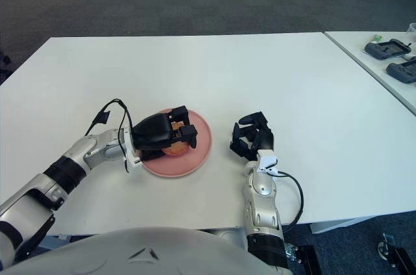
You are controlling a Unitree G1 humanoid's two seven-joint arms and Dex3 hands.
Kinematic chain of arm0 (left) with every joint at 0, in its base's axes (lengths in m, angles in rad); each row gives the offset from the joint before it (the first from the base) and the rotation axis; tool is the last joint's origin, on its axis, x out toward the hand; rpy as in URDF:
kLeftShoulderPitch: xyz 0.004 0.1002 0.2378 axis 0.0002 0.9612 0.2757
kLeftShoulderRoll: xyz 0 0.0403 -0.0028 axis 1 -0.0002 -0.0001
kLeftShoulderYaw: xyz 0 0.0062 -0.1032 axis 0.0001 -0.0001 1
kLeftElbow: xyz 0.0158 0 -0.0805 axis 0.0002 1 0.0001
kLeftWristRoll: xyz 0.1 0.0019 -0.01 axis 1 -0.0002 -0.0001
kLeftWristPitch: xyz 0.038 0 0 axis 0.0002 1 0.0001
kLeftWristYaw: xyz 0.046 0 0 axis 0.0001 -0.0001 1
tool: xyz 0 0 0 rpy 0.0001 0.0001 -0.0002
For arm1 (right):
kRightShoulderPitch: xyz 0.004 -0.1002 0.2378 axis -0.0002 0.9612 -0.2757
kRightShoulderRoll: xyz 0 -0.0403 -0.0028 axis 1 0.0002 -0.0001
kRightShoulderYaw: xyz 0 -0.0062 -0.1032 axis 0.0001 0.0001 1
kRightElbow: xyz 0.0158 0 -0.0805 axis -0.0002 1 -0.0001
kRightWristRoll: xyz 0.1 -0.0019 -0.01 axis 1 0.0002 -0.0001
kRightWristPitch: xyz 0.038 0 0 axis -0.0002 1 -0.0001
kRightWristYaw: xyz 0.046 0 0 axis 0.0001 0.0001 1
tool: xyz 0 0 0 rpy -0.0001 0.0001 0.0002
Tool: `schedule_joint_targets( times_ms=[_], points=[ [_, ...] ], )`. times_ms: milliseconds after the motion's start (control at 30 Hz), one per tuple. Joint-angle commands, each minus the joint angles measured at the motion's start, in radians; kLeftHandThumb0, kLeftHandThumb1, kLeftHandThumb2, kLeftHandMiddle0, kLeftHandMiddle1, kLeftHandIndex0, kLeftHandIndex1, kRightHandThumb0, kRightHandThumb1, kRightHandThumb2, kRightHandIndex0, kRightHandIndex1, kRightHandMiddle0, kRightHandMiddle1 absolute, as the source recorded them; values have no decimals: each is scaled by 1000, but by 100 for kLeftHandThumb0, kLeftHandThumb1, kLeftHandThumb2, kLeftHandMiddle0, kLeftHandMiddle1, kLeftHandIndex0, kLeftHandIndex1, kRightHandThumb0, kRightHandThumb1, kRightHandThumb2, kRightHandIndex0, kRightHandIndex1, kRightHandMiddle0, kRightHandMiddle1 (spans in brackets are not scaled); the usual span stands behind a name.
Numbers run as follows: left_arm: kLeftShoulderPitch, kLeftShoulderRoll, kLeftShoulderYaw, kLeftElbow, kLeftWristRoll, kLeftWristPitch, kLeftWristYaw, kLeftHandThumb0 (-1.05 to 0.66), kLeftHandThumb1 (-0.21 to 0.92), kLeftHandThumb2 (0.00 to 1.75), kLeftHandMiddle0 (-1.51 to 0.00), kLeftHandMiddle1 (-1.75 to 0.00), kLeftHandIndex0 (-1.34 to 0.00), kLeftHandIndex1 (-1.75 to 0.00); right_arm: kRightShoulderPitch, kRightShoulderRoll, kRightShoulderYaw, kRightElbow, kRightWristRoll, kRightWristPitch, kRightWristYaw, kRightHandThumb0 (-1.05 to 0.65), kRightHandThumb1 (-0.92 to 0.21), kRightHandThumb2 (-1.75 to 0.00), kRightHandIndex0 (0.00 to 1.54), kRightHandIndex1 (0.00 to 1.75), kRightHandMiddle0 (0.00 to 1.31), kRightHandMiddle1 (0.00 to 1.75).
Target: Put the apple into the plate.
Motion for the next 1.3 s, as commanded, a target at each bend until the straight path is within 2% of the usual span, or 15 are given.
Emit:
schedule_joint_targets(
  times_ms=[0,267,433,533,600,633,667,700,733,767,800,833,933,1067,1267],
  points=[
    [12,12,-27,45,29,22,-21,-1,-5,173,-90,-174,-65,-172,6,-2,-4,-7,3,26,-4,-41,-54,-105,62,146,44,175],
    [6,17,-29,18,87,27,91,-1,-4,172,-89,-175,-66,-169,-1,-6,-9,10,7,8,-1,-41,-54,-105,63,148,43,175],
    [-8,27,-21,-5,37,13,40,-1,21,143,-71,-175,-48,-166,-6,-2,-9,20,20,-12,7,-41,-53,-106,63,147,44,175],
    [-11,24,-17,-6,2,9,13,-1,34,127,-61,-175,-41,-164,-7,-2,-9,19,20,-6,7,-41,-53,-106,62,146,44,175],
    [-16,23,-14,-7,-26,3,-10,-1,38,122,-58,-175,-39,-163,-6,-2,-9,17,19,0,7,-41,-53,-106,62,146,44,175],
    [-24,22,-12,-5,-49,-4,-28,-13,56,99,-37,-167,-33,-167,-6,-2,-9,15,17,6,6,-41,-53,-106,62,147,44,175],
    [-30,22,-10,-5,-65,-9,-41,-35,62,95,-24,-154,-21,-161,-6,-3,-10,13,17,11,6,-41,-53,-106,62,147,44,175],
    [-39,24,-10,-2,-82,-19,-56,-42,64,95,-19,-149,-17,-159,-6,-3,-10,11,16,16,6,-41,-54,-105,62,147,44,175],
    [-44,26,-9,0,-93,-26,-66,-55,70,90,-12,-121,-11,-135,-6,-3,-10,10,16,19,7,-41,-54,-105,61,147,43,175],
    [-51,30,-8,5,-104,-35,-79,-60,72,88,-10,-111,-9,-125,-6,-3,-11,9,18,23,7,-41,-54,-104,61,147,43,175],
    [-56,32,-7,9,-113,-42,-90,-69,77,83,-6,-86,-5,-103,-6,-3,-12,8,20,25,8,-41,-55,-103,61,147,43,175],
    [-58,39,-1,15,-126,-49,-99,-75,81,78,-4,-70,-3,-87,-6,-2,-13,8,22,27,9,-41,-56,-102,60,147,42,175],
    [-57,56,24,21,-168,-59,-124,-88,88,70,-1,-37,-1,-60,-8,0,-16,8,26,31,9,-40,-57,-101,60,148,41,175],
    [-56,74,54,3,-237,-60,-169,-98,91,68,0,-15,0,-42,-9,5,-20,6,31,32,6,-40,-58,-99,60,148,40,175],
    [-59,94,77,-15,-361,-45,-276,-104,92,72,0,-2,0,-20,-10,12,-20,2,37,28,5,-40,-59,-99,58,148,40,175]
  ],
)
